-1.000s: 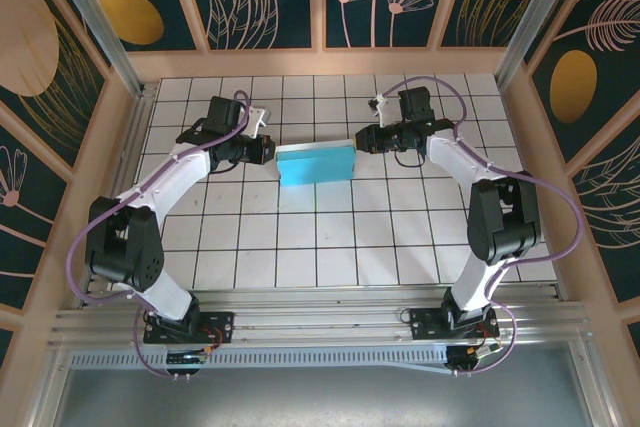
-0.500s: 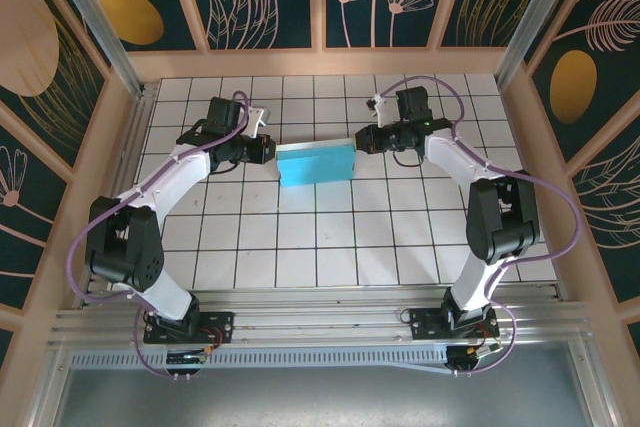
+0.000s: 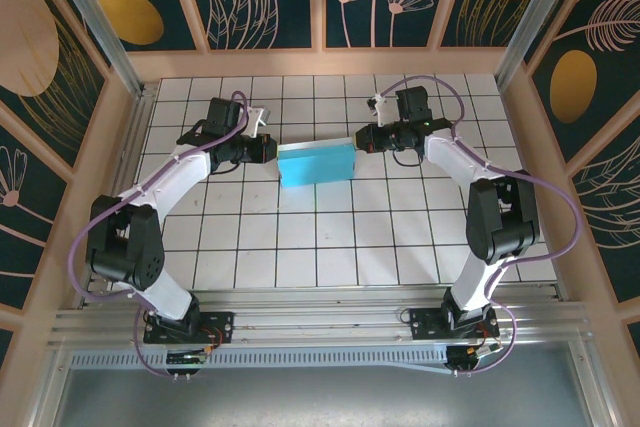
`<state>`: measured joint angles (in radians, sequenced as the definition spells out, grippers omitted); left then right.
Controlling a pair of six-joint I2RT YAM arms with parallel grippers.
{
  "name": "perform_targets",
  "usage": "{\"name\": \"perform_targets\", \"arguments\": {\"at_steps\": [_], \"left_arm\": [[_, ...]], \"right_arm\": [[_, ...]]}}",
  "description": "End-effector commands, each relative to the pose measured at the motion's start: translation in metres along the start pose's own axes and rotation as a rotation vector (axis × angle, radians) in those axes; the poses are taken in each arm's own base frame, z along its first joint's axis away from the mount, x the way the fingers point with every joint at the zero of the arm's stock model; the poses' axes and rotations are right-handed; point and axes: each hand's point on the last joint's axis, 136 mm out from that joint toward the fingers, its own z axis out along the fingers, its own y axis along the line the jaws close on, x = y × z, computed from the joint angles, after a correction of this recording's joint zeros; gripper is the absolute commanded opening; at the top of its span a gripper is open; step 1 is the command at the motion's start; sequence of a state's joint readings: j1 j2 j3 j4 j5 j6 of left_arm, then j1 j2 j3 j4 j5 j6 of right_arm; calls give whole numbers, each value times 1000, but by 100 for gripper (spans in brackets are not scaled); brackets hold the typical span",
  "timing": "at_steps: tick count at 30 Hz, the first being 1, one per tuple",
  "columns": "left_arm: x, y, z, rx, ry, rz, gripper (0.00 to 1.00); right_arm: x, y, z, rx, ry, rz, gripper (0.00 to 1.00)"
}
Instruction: Fold the paper box
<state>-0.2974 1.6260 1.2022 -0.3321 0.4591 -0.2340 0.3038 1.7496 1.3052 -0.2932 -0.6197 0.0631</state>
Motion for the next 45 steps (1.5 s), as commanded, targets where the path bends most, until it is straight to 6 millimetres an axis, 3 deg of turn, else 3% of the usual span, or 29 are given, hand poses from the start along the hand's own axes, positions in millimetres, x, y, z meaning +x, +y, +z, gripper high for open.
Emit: {"name": "perform_targets", "arguments": {"at_steps": [1,17,32,39,45], "left_arm": [[11,-8,11,70,37,-21,8],[33,-4,12,72,79,-52,9],[31,-6,12,75,76,-57,9],[35,-3,13,64,83,-62,16],[31,-7,7,73,63,-56,19]], "right_arm": [[8,11,7,-32,22,7,5],[19,13,10,-29,29,13,4],[34,3,13,18,55,6,4],[48,-1,18,18,86,10,6],[46,-3,13,49,83,-9,10]]}}
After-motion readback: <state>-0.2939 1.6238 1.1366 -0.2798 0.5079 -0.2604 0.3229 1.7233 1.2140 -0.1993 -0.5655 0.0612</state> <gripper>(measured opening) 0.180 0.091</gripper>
